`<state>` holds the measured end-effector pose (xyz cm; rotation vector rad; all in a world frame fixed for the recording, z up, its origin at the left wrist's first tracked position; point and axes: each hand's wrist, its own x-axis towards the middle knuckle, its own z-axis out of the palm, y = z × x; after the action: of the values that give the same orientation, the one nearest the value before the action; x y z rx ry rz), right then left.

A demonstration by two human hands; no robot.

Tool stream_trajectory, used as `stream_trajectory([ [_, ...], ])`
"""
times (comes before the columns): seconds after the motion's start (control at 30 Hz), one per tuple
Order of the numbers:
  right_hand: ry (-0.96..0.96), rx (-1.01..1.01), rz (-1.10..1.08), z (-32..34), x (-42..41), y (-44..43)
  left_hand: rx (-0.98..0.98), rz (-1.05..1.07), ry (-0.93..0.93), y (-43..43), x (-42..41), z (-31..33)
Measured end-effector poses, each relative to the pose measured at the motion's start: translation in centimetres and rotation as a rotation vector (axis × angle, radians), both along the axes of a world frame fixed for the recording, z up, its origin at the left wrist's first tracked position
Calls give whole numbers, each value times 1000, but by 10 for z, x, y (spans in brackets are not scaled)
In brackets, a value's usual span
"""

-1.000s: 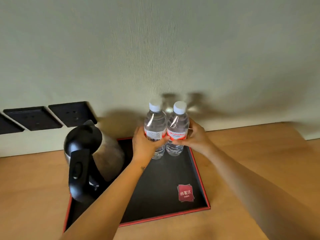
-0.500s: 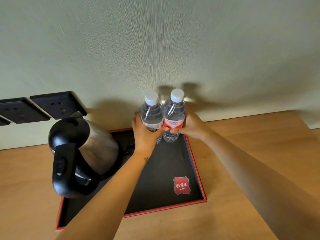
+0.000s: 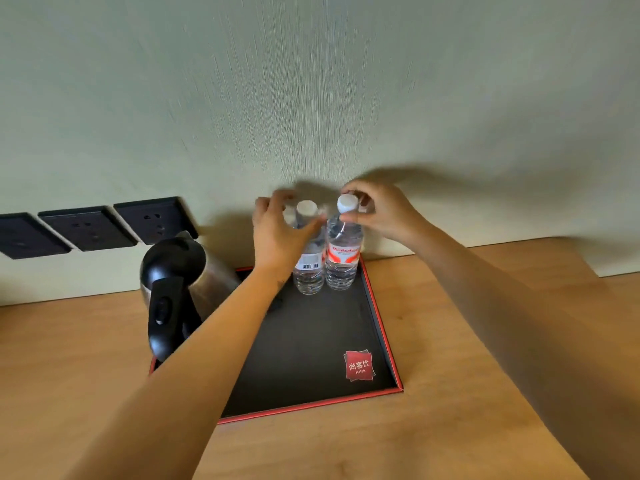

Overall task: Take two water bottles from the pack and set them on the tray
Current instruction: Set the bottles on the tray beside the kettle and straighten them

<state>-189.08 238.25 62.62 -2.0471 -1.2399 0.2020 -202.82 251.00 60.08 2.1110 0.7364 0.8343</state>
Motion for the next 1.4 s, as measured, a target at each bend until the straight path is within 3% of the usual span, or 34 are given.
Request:
stream_trajectory([
  [0.23, -159, -162, 9, 15, -1, 13, 160, -19, 321, 8, 8, 33],
  [0.47, -207, -195, -66, 20, -5, 10, 216, -224, 450, 16, 7, 40],
  [0.73, -239, -194, -124, 22, -16, 9, 187, -384, 372, 20, -5, 44],
  [0.87, -236, -242, -85, 22, -16, 10, 119, -375, 374, 19, -5, 45],
  [1.1, -210, -341, 97, 29, -12, 8, 164, -218, 375, 15, -1, 40],
  [1.3, -65, -333, 187, 33, -19, 7, 207, -212, 411, 16, 1, 40],
  [1.4, -196, -331, 91, 31, -20, 8, 221, -213, 417, 15, 1, 40],
])
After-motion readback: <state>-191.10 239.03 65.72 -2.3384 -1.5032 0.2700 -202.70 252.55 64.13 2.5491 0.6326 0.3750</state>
